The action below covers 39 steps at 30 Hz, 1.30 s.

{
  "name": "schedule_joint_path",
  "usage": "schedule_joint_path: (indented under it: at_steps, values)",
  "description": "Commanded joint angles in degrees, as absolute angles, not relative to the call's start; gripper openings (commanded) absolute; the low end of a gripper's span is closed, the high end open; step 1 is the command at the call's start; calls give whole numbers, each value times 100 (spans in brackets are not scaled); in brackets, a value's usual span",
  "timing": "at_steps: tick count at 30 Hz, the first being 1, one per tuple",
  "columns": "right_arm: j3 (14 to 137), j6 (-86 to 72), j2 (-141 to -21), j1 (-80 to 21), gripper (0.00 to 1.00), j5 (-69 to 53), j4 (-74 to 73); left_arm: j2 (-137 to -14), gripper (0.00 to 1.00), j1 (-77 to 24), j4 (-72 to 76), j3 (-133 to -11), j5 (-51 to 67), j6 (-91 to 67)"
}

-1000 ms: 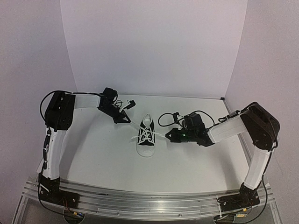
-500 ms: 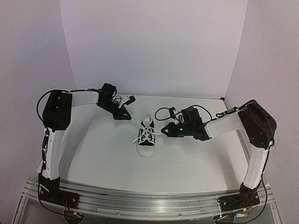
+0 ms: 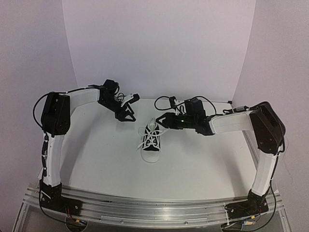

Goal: Tie the shoes

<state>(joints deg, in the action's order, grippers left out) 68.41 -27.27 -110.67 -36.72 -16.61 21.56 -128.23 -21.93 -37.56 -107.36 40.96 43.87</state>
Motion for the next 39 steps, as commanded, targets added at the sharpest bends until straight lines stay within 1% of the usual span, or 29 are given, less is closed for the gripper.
schedule_joint_path:
  at_steps: [1, 3, 4, 6, 7, 9, 11, 14, 18, 20, 26, 32, 35, 37, 39]
  values:
    - [7033, -2768, -10867, -3708, 67, -1379, 2088, -12234, 52, -2459, -4528, -10879, 4626, 4899]
    - [7026, -2841, -10753, -3680, 72, -1239, 2055, -12136, 44, -2796, -4730, -10612, 4805, 5033]
    - [6993, -2916, -10707, -3640, 73, -1166, 2046, -12093, 42, -2942, -4741, -10405, 4832, 5094]
    - [6894, -3049, -10579, -3589, 73, -1015, 1985, -12050, 44, -3222, -4581, -10024, 4836, 5119]
    - [6818, -3054, -10504, -3570, 73, -950, 1936, -12037, 47, -3307, -4418, -9876, 4828, 5093]
    - [6667, -3028, -10395, -3561, 72, -882, 1853, -12048, 50, -3382, -4026, -9726, 4762, 4989]
    - [6548, -3046, -10341, -3560, 70, -939, 1821, -12141, 50, -3406, -3788, -9779, 4634, 4987]
    - [6414, -3133, -10310, -3560, 65, -998, 1828, -12335, 46, -3431, -3596, -9943, 4490, 5067]
    - [6328, -3135, -10281, -3562, 61, -1040, 1834, -12505, 40, -3498, -3528, -9999, 4192, 5307]
    - [6307, -3112, -10253, -3560, 60, -1041, 1834, -12525, 37, -3502, -3521, -9969, 4068, 5375]
    - [6348, -3059, -10282, -3560, 59, -1106, 1837, -12575, 39, -3531, -3373, -9854, 3987, 5447]
    - [6356, -3043, -10282, -3560, 58, -1174, 1846, -12706, 38, -3599, -3083, -9815, 3691, 5411]
    - [6301, -3034, -10240, -3561, 57, -1169, 1854, -12734, 32, -3596, -2958, -9763, 3522, 5453]
    - [6265, -3041, -10223, -3561, 57, -1155, 1866, -12750, 24, -3606, -2872, -9745, 3479, 5428]
    - [6265, -3050, -10231, -3560, 56, -1184, 1882, -12780, 13, -3605, -2800, -9762, 3483, 5359]
